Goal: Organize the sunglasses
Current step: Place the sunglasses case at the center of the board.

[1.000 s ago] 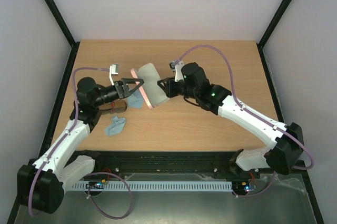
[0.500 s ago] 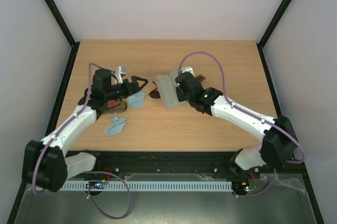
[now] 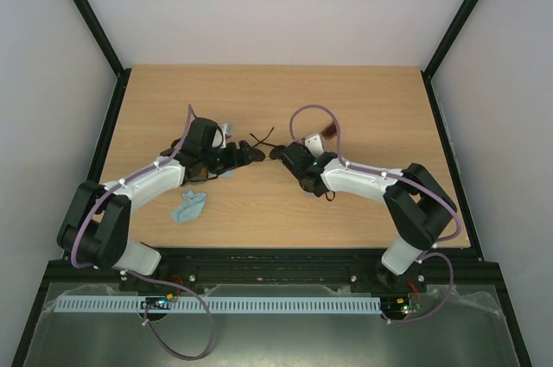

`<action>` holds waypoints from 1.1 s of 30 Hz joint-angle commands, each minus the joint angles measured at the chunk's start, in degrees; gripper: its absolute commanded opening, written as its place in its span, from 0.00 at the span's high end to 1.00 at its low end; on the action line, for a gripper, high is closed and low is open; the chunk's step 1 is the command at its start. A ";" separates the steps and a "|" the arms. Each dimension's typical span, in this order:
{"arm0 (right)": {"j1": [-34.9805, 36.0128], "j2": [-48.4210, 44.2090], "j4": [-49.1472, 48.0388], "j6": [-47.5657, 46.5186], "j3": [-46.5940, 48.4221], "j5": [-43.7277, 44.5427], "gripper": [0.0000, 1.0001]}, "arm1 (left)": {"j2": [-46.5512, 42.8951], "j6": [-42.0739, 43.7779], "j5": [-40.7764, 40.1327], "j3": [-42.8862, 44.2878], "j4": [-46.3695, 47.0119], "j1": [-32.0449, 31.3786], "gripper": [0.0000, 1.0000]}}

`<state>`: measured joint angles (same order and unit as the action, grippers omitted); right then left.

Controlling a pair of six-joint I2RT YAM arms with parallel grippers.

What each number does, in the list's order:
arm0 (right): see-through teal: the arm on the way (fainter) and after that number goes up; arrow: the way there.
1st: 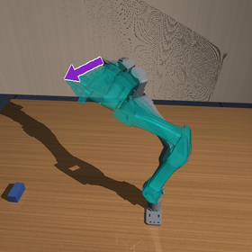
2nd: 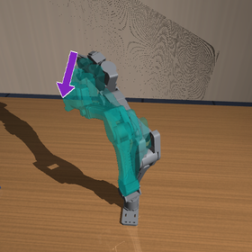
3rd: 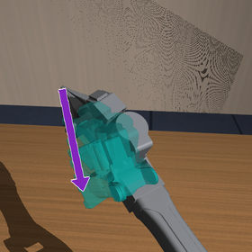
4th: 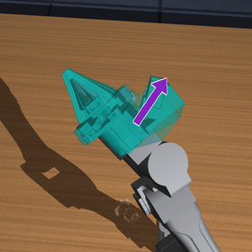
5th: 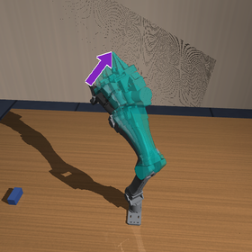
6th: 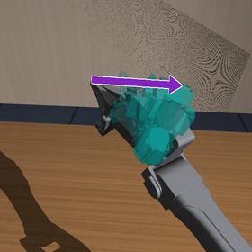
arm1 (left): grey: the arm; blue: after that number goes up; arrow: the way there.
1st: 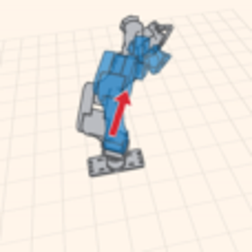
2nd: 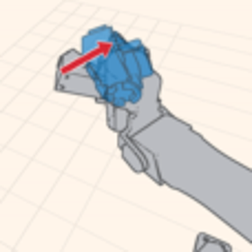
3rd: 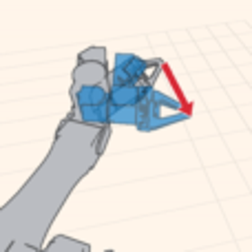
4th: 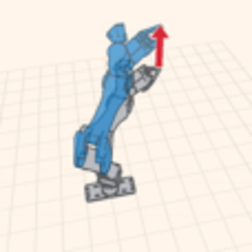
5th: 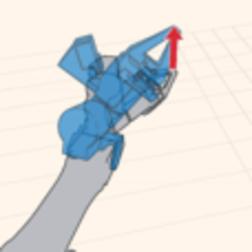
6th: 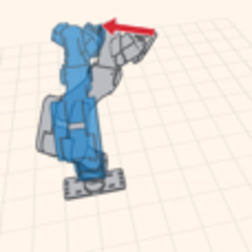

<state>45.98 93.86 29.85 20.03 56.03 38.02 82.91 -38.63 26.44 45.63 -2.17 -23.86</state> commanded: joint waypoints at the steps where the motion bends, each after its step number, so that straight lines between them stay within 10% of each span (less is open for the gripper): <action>1: -0.07 3.30 2.21 2.03 0.57 6.13 0.84 | 0.17 2.11 -1.00 1.92 -1.18 -0.31 0.09; 16: -0.07 -2.80 7.75 6.45 8.71 0.82 0.51 | -0.12 3.44 -2.19 2.22 -2.92 -0.31 0.08; 25: -0.09 -1.96 -4.25 8.65 7.08 -34.35 0.51 | -2.42 2.87 -6.18 1.55 -4.01 -0.24 0.08; 33: -1.59 6.32 -8.34 11.91 5.92 -44.77 0.53 | -3.44 2.53 -7.50 0.70 -5.20 -0.23 0.08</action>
<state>45.69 97.34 24.03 29.32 63.40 1.37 81.08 -36.23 20.43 46.13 -5.72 -23.88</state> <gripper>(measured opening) 0.479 0.918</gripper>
